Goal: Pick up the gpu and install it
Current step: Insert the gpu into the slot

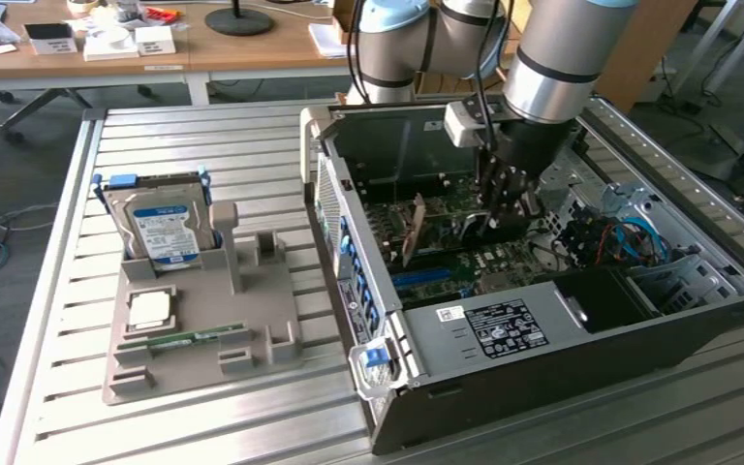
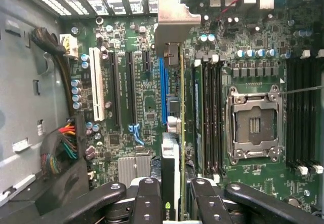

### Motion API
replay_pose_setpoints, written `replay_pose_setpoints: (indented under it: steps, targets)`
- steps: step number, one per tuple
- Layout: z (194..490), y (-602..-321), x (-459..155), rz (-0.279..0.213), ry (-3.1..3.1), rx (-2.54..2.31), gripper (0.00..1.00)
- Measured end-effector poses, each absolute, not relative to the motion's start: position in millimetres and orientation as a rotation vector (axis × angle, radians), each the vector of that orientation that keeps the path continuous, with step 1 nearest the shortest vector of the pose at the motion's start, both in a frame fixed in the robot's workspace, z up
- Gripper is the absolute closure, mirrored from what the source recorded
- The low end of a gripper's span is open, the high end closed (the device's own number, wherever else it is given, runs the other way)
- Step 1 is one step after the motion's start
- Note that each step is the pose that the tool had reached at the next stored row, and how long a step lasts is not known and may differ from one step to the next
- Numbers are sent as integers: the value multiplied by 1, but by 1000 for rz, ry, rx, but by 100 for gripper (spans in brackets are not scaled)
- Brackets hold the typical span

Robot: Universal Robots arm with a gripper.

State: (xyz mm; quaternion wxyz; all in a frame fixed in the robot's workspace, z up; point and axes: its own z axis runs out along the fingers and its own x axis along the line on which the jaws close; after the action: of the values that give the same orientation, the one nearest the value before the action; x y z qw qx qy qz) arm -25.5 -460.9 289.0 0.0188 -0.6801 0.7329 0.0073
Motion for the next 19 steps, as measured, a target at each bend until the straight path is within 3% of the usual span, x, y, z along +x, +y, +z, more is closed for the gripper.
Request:
replay_pose_setpoints:
  steps: [19]
  targets:
    - [269, -461, -47, 23, 2275, -2112, 73]
